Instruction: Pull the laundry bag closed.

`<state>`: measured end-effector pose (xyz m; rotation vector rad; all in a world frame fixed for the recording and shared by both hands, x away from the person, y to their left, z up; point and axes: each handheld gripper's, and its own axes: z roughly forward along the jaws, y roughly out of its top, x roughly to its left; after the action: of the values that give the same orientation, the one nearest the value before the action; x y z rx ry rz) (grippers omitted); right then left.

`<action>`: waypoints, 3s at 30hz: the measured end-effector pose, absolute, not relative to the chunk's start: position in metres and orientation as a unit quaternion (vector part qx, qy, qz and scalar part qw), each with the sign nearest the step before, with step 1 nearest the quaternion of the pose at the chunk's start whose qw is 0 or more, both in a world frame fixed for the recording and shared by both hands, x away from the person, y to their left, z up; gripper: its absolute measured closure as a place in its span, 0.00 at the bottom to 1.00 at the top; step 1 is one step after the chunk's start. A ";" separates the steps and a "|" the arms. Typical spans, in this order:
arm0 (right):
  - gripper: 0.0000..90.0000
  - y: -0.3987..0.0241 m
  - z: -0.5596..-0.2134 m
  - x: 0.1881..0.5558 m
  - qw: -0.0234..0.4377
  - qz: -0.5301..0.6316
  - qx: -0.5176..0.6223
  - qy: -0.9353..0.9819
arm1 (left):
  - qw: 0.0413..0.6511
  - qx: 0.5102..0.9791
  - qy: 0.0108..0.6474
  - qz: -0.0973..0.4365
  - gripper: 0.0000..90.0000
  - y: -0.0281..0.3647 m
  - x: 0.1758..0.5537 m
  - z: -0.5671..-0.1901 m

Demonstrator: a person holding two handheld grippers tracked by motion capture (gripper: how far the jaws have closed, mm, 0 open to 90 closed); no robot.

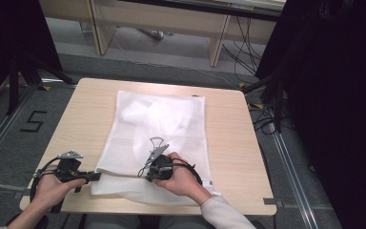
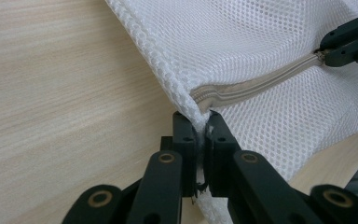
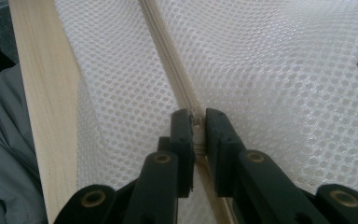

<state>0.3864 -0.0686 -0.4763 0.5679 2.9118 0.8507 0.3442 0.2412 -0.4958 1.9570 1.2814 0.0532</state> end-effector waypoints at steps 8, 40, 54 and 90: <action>0.92 -0.071 -0.476 0.387 0.023 0.275 0.185 0.943 | 0.384 0.776 0.499 0.021 0.94 0.242 0.344 -0.495; 0.92 -0.086 -0.477 0.387 0.024 0.262 0.195 0.945 | 0.389 0.769 0.506 0.023 0.94 0.241 0.344 -0.496; 0.92 -0.094 -0.477 0.387 0.021 0.258 0.203 0.945 | 0.378 0.781 0.497 0.022 0.94 0.244 0.345 -0.495; 0.92 -0.116 -0.473 0.385 0.029 0.253 0.213 0.943 | 0.387 0.775 0.499 0.030 0.94 0.244 0.344 -0.497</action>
<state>0.3846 -0.1159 -0.4732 0.6576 2.9101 0.7798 0.3445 0.2435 -0.4967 1.9722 1.2710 0.0764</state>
